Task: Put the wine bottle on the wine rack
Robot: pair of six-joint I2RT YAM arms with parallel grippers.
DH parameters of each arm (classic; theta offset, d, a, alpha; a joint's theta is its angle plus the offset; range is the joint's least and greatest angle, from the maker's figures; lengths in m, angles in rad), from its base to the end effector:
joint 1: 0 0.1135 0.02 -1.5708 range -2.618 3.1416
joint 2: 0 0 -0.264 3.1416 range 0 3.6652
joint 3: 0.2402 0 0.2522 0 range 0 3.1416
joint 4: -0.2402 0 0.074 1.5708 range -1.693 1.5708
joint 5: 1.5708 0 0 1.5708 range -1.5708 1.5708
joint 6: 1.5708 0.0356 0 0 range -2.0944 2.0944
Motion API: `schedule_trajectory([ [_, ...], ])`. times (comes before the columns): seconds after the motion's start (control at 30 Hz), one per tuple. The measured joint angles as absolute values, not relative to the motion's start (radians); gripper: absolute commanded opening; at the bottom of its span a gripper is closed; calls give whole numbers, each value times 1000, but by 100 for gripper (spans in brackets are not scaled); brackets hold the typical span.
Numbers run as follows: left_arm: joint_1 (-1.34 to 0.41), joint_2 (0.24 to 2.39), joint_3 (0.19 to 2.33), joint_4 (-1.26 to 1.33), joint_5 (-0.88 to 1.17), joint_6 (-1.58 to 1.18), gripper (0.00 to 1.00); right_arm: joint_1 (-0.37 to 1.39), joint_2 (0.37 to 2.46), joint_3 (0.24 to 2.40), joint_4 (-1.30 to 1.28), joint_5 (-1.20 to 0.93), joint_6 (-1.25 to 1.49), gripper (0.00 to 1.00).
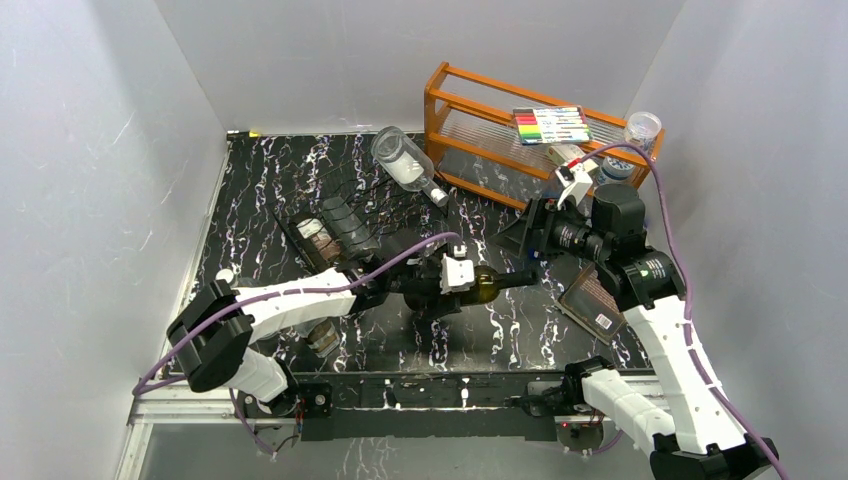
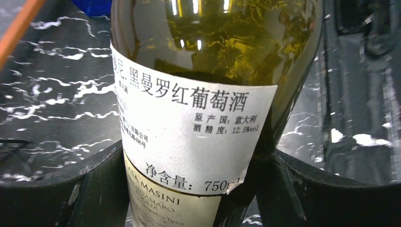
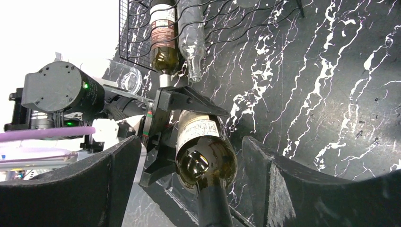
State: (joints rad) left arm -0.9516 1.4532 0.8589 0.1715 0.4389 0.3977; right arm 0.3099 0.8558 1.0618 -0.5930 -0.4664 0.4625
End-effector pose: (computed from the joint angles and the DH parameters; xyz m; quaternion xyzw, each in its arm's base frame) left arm 0.1748 -0.2714 0.2446 0.6043 0.5662 -0.3207 0.4598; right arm 0.1593 0.0678 0.3818 -0.0670 0.8149 0.3821 0.4306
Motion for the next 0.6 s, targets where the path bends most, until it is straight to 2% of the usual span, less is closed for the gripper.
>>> schedule_trajectory([
  [0.33,-952,1449,921,109,295,707,6,310,880,1070,-604,-430,392,87],
  [0.6,-952,1443,941,42,272,891,7,310,895,1071,-607,-437,353,87],
])
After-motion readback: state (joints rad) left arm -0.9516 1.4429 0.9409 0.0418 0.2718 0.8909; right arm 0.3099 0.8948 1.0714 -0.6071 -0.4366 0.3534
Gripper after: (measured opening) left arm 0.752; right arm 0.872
